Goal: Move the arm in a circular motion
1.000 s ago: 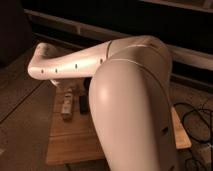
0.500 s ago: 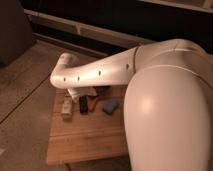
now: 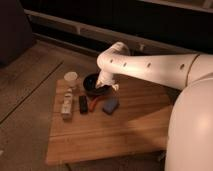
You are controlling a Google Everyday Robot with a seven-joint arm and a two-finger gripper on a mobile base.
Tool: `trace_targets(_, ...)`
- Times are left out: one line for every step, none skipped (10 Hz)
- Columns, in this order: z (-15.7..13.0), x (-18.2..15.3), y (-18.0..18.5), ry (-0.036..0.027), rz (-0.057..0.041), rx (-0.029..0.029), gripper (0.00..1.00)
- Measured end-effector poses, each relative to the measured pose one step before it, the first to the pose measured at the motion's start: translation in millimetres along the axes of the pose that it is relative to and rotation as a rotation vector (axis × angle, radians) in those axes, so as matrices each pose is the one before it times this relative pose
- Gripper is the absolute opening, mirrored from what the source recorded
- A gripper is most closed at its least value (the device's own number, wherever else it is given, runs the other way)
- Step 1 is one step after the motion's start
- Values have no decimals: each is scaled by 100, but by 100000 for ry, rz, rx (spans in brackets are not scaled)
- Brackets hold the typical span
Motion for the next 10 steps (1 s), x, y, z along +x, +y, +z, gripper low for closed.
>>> trace_targets(-214, -1529, -818, -760, 952, -1427, 65)
trace_targets(-104, -1512, -340, -472, -1203, -385, 65)
trace_targets(74, -1619, 1365, -409, -6889, 1169, 65)
trace_targets(153, -474, 2098, 51, -6379, 741, 65)
trace_targets(330, -223, 3487, 275, -8986, 600, 65)
trace_targets(347, -29, 4417, 485, -10093, 88, 65)
trace_targets(561, 139, 3729, 1182, -8610, 332, 65)
trace_targets(566, 188, 3648, 1276, -8171, 137, 65)
trace_targets(377, 190, 2692, 943, -5517, -369, 65)
trace_targets(379, 397, 3865, 975, -7115, -1268, 65)
